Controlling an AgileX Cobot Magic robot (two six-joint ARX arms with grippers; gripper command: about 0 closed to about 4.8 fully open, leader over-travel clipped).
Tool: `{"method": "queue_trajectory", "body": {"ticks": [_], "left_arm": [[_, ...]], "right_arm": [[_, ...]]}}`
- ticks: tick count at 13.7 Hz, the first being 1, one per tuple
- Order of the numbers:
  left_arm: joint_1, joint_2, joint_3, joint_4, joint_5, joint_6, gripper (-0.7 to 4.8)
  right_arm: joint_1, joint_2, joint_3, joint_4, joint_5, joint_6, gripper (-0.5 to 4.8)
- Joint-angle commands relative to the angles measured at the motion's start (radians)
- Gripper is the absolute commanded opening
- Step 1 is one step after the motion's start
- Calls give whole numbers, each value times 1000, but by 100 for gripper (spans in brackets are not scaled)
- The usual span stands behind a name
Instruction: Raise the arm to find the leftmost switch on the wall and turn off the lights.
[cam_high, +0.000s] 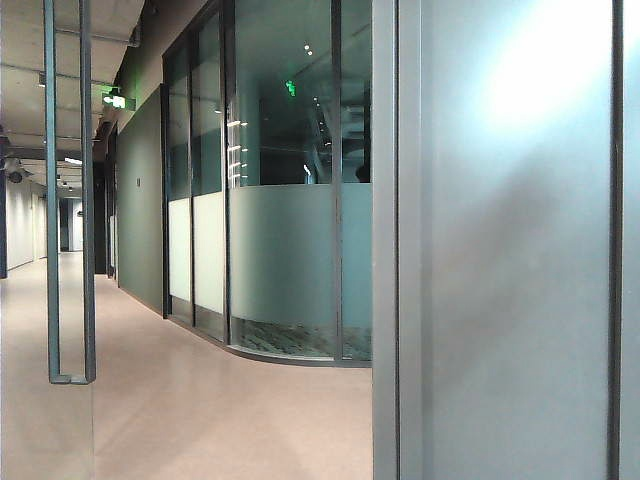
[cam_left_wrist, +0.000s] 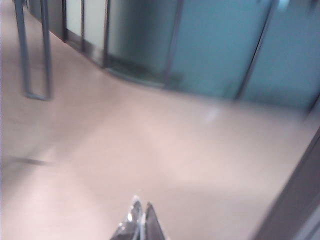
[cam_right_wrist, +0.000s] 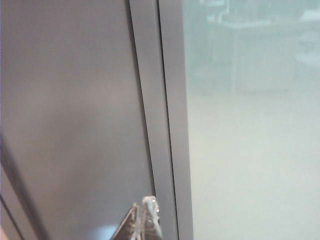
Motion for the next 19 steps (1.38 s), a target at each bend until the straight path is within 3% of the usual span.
{"method": "queue_trajectory", "body": {"ticks": [1,3,5,7,12,16,19], "left_arm": [[-2,0,17,108,104,-194,-5],[-2,0,116,110,153,-81,-5],[-2,4,228,109,63,32,-5],[-2,44,330,117,-6,53,-5],[-2,403,737,207,1,99,-5],[-2,787,1107,207,128,100,-5],[-3,1005,1275,190,267,68,-5]], "right_arm": [[1,-2,77,83,-3,3,-1],[1,-2,189,95,-3,2,-1],[1,8,290,93,-2,3,-1],[1,57,382,96,-2,2,-1],[1,380,714,122,-46,2,-1],[1,686,1033,119,-106,3,-1],[2,858,1199,88,-237,75,-1]]}}
